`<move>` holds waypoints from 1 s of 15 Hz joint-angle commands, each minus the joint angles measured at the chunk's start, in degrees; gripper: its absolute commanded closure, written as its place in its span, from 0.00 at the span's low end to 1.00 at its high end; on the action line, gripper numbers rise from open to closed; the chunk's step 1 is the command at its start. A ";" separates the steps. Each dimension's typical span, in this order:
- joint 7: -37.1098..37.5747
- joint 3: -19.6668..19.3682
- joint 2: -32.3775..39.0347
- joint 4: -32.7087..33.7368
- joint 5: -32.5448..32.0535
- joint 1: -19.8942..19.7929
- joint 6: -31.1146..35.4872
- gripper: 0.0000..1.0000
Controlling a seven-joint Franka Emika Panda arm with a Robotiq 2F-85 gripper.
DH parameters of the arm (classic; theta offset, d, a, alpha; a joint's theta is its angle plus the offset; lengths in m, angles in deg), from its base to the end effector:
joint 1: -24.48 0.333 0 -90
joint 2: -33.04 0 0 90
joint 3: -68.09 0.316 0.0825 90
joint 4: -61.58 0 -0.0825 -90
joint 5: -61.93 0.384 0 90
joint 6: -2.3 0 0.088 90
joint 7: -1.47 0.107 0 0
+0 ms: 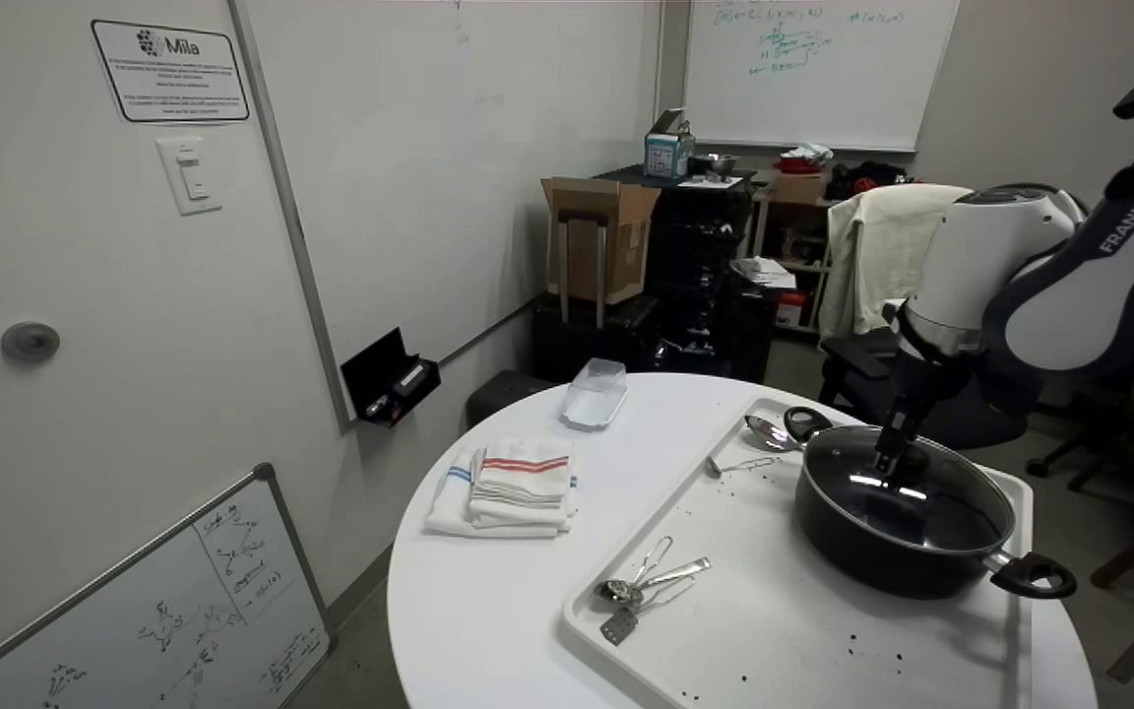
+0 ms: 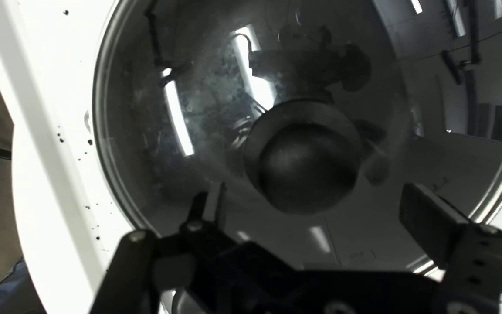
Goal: Remove the glass lid from the black pot and put it on the white tray
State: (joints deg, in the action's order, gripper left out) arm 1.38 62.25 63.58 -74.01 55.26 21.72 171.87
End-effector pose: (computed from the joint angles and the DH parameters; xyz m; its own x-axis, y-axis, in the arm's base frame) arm 0.4930 -0.0713 0.1096 0.9984 -0.0168 0.0546 -0.0211 -0.9966 0.0795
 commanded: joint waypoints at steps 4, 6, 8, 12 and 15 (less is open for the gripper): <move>0.42 -0.46 0.24 0.45 1.05 0.77 -1.59 0.00; 0.51 -0.59 0.24 0.45 1.02 0.86 -1.72 0.00; 0.56 -0.63 0.19 0.44 1.01 0.92 -1.99 0.04; 0.49 -0.49 0.08 0.31 1.00 0.88 -2.47 0.37; 0.54 -0.56 0.00 0.23 0.92 1.01 -2.69 0.62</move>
State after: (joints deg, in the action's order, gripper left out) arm 1.39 62.16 63.60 -74.12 55.34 21.77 170.48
